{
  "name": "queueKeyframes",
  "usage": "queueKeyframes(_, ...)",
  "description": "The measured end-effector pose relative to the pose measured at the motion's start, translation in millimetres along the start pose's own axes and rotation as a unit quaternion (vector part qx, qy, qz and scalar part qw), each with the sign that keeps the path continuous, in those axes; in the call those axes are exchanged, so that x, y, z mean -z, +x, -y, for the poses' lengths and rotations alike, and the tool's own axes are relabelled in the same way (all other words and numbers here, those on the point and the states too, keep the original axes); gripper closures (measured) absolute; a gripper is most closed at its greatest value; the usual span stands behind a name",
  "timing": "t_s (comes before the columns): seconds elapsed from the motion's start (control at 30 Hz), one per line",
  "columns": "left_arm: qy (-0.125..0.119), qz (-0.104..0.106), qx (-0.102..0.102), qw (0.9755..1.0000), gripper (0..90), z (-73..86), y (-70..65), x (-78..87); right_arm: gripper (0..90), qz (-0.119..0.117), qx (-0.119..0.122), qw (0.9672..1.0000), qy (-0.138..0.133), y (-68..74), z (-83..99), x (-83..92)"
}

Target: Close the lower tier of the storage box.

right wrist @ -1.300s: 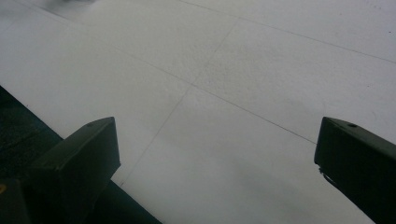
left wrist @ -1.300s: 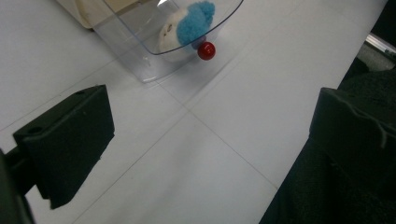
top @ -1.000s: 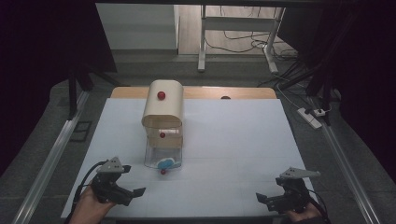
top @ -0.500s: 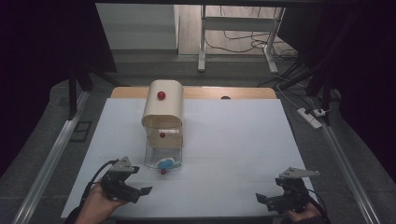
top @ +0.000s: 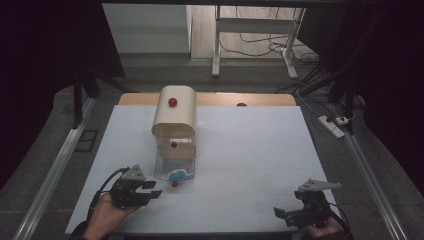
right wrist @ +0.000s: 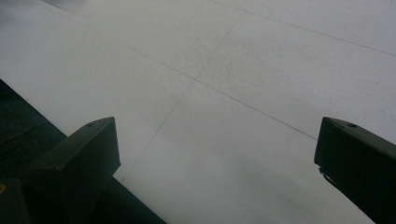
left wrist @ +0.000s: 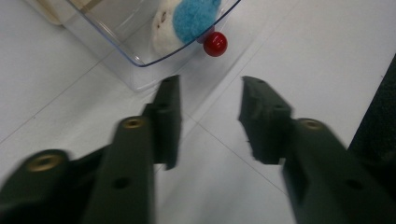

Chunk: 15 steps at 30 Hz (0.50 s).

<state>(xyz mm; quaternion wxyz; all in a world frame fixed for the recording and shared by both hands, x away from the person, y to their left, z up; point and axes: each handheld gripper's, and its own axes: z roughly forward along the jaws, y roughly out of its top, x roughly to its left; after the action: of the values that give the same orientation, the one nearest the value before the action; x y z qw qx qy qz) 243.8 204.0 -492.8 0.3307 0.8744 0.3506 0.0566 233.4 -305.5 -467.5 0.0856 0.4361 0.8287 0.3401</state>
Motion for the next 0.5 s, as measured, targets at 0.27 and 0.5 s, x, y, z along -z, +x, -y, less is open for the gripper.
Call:
queueKeyframes(0.27, 0.013, -0.003, -0.010, 0.9999, 88.3, -6.3, 4.4, -7.2, 0.0, 0.002, 0.003, 1.0000, 0.002, 0.3, -0.1, -0.2)
queueKeyframes(0.5, 0.034, -0.012, -0.010, 0.9993, 88.6, -9.8, 8.3, -14.6, 0.0, 0.001, 0.004, 1.0000, 0.004, 0.5, -0.1, -0.6)
